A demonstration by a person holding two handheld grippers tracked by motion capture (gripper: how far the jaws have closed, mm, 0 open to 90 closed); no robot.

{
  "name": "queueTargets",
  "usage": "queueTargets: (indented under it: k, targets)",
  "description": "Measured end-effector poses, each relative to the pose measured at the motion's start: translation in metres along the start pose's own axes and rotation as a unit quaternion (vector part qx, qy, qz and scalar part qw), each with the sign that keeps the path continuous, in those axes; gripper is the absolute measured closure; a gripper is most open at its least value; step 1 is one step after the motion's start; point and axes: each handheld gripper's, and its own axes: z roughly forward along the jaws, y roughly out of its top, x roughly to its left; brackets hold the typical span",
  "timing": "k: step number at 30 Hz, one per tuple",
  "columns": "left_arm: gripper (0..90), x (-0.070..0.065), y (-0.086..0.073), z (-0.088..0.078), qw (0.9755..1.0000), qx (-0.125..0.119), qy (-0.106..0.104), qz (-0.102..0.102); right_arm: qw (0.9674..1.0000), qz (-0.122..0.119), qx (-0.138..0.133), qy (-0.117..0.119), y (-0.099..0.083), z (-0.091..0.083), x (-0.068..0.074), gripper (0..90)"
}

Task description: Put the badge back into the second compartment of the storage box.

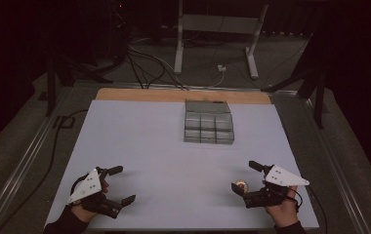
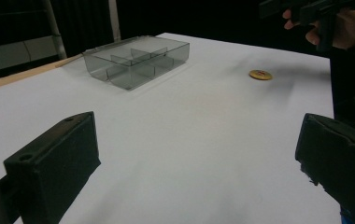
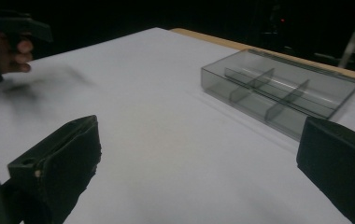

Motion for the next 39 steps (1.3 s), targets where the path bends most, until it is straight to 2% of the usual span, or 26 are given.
queueTargets:
  k: [3, 4, 7, 10, 13, 15, 18, 24, 27, 31, 32, 34, 37, 39]
  targets:
    - [0.5, 0.000, 0.000, 0.000, 1.0000, -0.001, 0.000, -0.001, 0.9999, 0.010, 0.002, -0.010, -0.002, -0.002, -0.006, 0.0]
    - [0.5, 0.000, 0.000, 0.000, 1.0000, -0.002, 0.000, 0.000, 0.9995, 0.025, 0.016, -0.014, -0.002, -0.003, -0.009, 0.0]
    - [0.5, 0.001, 0.000, 0.000, 1.0000, -0.003, 0.000, -0.001, 0.9988, 0.031, 0.031, -0.022, -0.003, -0.003, -0.012, 0.0]
    - [0.5, 0.001, 0.001, 0.000, 1.0000, -0.003, 0.000, -0.001, 0.9957, 0.057, 0.067, -0.029, -0.005, -0.003, -0.017, 0.0]
    - [0.5, 0.001, 0.001, 0.000, 1.0000, -0.004, 0.001, 0.001, 0.9945, 0.066, 0.076, -0.028, -0.006, -0.003, -0.019, 0.0]
    - [0.5, 0.001, 0.001, 0.000, 1.0000, -0.003, 0.002, 0.001, 0.9940, 0.061, 0.082, -0.037, -0.007, -0.003, -0.020, 0.0]
    - [0.5, 0.001, 0.001, 0.000, 1.0000, -0.004, 0.002, 0.000, 0.9935, 0.065, 0.085, -0.038, -0.007, -0.004, -0.021, 0.0]
    - [0.5, 0.001, 0.001, -0.001, 1.0000, -0.006, 0.002, -0.001, 0.9923, 0.051, 0.104, -0.044, -0.009, -0.003, -0.023, 0.0]
    - [0.5, 0.001, 0.001, -0.001, 1.0000, -0.007, 0.002, -0.001, 0.9933, 0.036, 0.096, -0.053, -0.009, -0.003, -0.024, 0.0]
    - [0.5, 0.001, 0.002, -0.001, 1.0000, -0.006, 0.002, 0.000, 0.9938, 0.029, 0.098, -0.045, -0.011, -0.001, -0.024, 0.0]
    - [0.5, 0.001, 0.002, -0.001, 1.0000, -0.005, 0.002, 0.001, 0.9928, 0.021, 0.109, -0.045, -0.012, 0.002, -0.024, 0.0]
    - [0.5, 0.001, 0.002, -0.002, 1.0000, -0.006, 0.002, 0.001, 0.9923, 0.016, 0.114, -0.046, -0.013, 0.003, -0.024, 0.0]
    - [0.5, 0.000, 0.002, -0.002, 1.0000, -0.005, 0.001, 0.002, 0.9905, 0.014, 0.129, -0.043, -0.014, 0.006, -0.024, 0.0]
    - [0.5, 0.000, 0.002, -0.002, 1.0000, -0.006, 0.001, 0.002, 0.9895, 0.017, 0.141, -0.026, -0.016, 0.008, -0.026, 3.4]
